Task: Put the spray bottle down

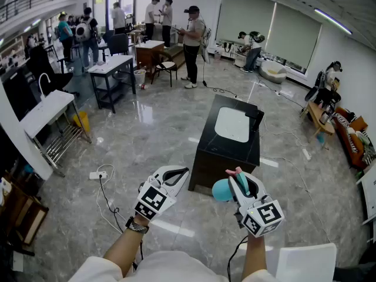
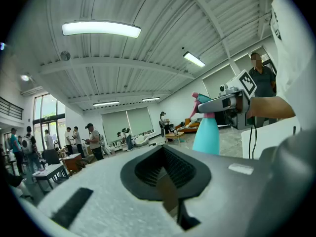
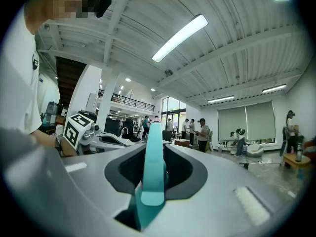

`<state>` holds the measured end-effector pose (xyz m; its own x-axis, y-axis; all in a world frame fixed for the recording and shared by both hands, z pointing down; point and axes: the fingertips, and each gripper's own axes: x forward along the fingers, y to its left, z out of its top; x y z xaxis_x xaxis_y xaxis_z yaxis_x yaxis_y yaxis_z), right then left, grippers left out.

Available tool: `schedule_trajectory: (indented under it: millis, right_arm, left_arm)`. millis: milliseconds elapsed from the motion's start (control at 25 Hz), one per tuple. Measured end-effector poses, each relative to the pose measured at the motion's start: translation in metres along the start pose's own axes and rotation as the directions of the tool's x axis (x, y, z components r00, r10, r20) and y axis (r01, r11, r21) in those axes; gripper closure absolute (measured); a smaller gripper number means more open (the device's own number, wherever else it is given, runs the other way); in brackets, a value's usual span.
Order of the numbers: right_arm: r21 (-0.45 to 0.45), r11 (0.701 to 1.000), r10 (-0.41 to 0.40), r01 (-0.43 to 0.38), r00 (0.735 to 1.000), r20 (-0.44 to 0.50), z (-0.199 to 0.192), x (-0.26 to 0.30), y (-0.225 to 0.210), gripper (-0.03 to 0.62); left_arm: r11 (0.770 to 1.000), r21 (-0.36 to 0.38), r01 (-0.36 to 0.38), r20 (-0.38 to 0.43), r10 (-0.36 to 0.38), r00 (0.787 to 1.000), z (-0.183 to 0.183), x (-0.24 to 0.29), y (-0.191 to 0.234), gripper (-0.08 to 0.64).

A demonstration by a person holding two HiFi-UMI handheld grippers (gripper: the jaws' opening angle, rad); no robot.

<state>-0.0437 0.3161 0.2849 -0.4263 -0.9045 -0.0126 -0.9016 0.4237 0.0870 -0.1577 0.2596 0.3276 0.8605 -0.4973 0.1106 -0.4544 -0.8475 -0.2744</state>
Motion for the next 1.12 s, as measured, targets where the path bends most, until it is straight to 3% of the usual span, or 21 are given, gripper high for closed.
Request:
schedule_trajectory:
  millis: [560, 1120]
  right_arm:
    - [0.044, 0.999, -0.006, 0.005, 1.000, 0.025, -0.004, -0.003, -0.004, 0.492]
    - [0.017, 1.000, 0.002, -0.002, 1.000, 0.008, -0.015, -0.029, -0.028, 0.494]
  left_arm:
    - [1.000, -0.014, 0.009, -0.008, -0.009, 1.000, -0.007, 0.004, -0.008, 0.555]
    - [1.000, -0.021, -0.011, -0.031, 0.011, 0.999, -0.008, 0.025, -0.038, 0.555]
